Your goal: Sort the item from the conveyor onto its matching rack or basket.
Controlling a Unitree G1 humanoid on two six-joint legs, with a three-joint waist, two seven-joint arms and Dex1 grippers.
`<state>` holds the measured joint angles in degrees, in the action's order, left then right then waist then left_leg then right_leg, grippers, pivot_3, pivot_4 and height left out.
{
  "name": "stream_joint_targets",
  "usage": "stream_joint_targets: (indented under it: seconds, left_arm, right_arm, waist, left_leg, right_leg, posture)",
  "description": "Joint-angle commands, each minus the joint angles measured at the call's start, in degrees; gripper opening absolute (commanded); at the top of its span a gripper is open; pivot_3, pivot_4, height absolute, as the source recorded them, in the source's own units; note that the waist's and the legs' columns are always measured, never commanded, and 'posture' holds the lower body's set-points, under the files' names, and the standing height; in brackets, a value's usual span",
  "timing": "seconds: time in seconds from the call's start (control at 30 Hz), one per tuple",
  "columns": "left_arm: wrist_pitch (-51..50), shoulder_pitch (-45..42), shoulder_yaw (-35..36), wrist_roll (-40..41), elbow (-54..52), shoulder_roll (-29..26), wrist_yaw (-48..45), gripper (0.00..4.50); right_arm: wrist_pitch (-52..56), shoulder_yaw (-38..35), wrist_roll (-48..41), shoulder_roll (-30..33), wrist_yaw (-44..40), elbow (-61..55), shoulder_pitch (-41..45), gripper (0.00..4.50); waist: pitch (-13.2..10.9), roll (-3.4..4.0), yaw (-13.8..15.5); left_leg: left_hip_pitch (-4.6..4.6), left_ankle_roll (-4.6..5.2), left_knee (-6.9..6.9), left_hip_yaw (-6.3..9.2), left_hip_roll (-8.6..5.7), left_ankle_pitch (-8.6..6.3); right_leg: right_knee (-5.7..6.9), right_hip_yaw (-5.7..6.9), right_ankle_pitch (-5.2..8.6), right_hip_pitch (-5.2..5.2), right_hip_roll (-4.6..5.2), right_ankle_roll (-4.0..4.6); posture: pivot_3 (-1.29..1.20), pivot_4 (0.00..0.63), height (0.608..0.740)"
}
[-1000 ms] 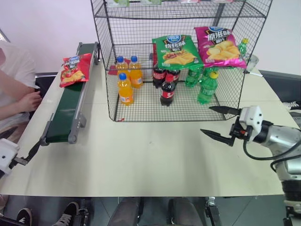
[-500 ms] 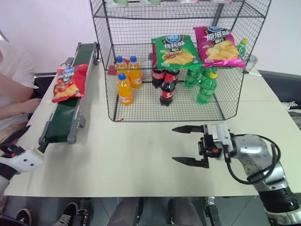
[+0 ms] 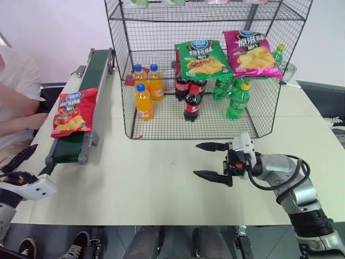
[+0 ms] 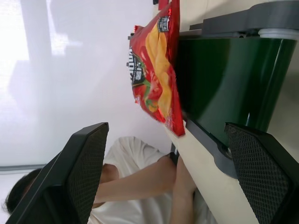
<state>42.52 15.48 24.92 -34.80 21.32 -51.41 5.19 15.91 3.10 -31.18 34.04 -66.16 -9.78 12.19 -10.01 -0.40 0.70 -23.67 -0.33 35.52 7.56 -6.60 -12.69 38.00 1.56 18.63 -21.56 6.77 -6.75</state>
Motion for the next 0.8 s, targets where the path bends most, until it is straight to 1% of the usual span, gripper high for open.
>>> stream_joint_targets:
  seconds: [0.03,0.43,0.7,0.8]
  left_arm:
    - [-0.9,-0.8,-1.6,-0.2,-0.4,-0.9,1.9,4.12]
    - [-2.9,-2.3,-6.7,-0.3,1.9,-1.1,5.6,4.12]
    - [-3.9,-3.1,-8.0,0.3,1.9,-1.2,8.1,4.12]
    - [-3.4,-2.6,-7.7,2.0,1.5,-1.1,7.4,4.12]
  right_arm:
    - [-1.4,-0.7,-0.1,-0.7,0.2,-1.6,0.0,4.5]
    - [-2.0,-1.3,0.8,-1.0,0.9,-0.6,0.6,4.5]
    - [-3.1,-1.4,1.5,-0.6,0.9,0.4,0.7,4.5]
    - [-3.6,-1.8,1.7,-0.6,1.0,1.1,1.0,4.5]
  waist:
    - [0.0,0.0,0.0]
    - [0.0,-0.02,-0.1]
    - [0.0,-0.02,0.0]
    - [0.0,-0.02,0.0]
  left_leg:
    - [0.0,0.0,0.0,0.0,0.0,0.0]
    - [0.03,0.0,0.0,-0.01,0.0,0.01]
    - [0.06,-0.01,0.0,-0.01,-0.01,0.01]
    - [0.07,-0.01,0.0,-0.01,-0.01,0.01]
  right_leg:
    - [0.01,0.0,0.0,0.0,0.0,0.0]
    - [0.04,0.0,-0.01,0.01,0.0,-0.01]
    - [0.06,0.01,-0.01,0.03,0.0,-0.01]
    - [0.07,0.01,-0.01,0.04,0.0,-0.01]
  posture:
    - [0.0,0.15,0.74]
    - [0.0,0.15,0.74]
    - [0.0,0.15,0.74]
    - [0.0,0.15,0.74]
